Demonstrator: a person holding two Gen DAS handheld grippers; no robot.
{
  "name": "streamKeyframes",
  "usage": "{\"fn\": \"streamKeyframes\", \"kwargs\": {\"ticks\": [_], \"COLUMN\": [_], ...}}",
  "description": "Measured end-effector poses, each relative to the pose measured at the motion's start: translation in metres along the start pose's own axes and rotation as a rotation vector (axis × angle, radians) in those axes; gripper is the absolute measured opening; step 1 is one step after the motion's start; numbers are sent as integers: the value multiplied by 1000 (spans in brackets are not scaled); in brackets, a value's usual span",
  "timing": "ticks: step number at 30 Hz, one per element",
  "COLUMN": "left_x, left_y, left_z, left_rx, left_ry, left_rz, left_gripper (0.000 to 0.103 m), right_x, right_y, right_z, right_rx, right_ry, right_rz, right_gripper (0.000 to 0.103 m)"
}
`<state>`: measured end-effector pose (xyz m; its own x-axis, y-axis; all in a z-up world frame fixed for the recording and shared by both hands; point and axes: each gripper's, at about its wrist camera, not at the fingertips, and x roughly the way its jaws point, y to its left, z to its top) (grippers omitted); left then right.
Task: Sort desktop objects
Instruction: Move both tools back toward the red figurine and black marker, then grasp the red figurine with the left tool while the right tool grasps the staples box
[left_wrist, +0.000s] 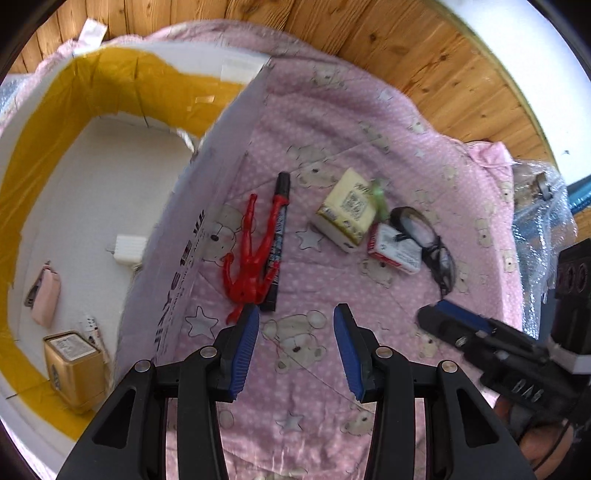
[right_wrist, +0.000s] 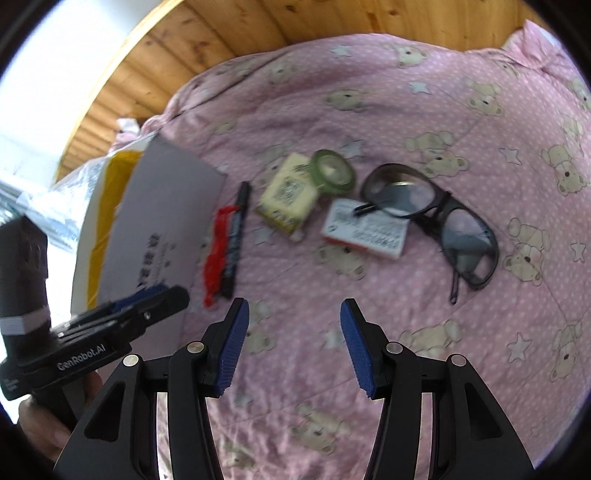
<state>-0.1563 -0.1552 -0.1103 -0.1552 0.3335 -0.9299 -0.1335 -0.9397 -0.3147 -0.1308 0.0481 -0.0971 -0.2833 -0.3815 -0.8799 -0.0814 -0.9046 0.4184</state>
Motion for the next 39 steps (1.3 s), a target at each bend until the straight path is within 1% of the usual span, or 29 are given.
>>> {"fn": "streamKeyframes", "kwargs": {"ticks": [3,5,9,11,13,15,16,17,18,19,20,22,23,24,25,27,29,31,33,34,36,37,39], "left_x": [15,23,39,49,53,54,54,55,58,56,51,42,39,38,38,41,49,57,63,67,74,75,73], "left_y": [2,2,4,4,2,-1,-2,-5,-10,-16,-20,-25,-23,-17,-12,5,12,9,4,2,1,2,0], "left_z": [4,6,10,12,14,16,16,16,14,10,8,2,1,0,-1,-2,0,3,3,3,5,5,6], "left_rx": [-9,-9,-28,-27,-9,-4,-5,5,25,42,64,96,93,69,43,-28,-68,-71,-53,-53,-67,-71,-55], "left_ry": [22,28,18,28,-7,-22,-21,-9,34,66,69,39,30,21,13,9,21,30,38,41,53,50,37], "left_rz": [2,16,45,50,73,63,56,30,-48,-156,-202,-169,-146,-121,-98,-56,-57,-49,-34,-12,8,13,33], "left_gripper": [44,44,44,44,45,49,49,49,49,42,42,42,42,42,42,42,42,43,44,44,44,43,44], "right_x": [9,17,32,39,45,52,51,51,51,51,51,54,53,50,48,47,47,49,53,53,50,50,52], "right_y": [-15,-22,-26,-26,-27,-31,-33,-33,-35,-36,-40,-48,-48,-48,-48,-50,-57,-60,-62,-62,-61,-61,-62], "right_z": [12,20,35,41,46,50,51,51,51,50,49,41,36,32,28,25,25,30,37,41,47,50,50], "right_rx": [38,50,28,8,-8,-10,-13,-16,-18,-15,11,100,110,96,68,61,87,95,92,87,62,58,59], "right_ry": [-1,4,6,6,3,6,-10,-12,-2,12,55,157,166,162,152,128,102,83,68,49,-12,-25,-19], "right_rz": [-22,-29,-61,-72,-80,-79,-60,-54,-44,-30,19,171,192,173,122,68,52,35,24,16,-3,0,46], "right_gripper": [55,56,56,56,56,56,58,58,58,57,56,55,54,54,55,55,57,58,58,58,58,59,59]}}
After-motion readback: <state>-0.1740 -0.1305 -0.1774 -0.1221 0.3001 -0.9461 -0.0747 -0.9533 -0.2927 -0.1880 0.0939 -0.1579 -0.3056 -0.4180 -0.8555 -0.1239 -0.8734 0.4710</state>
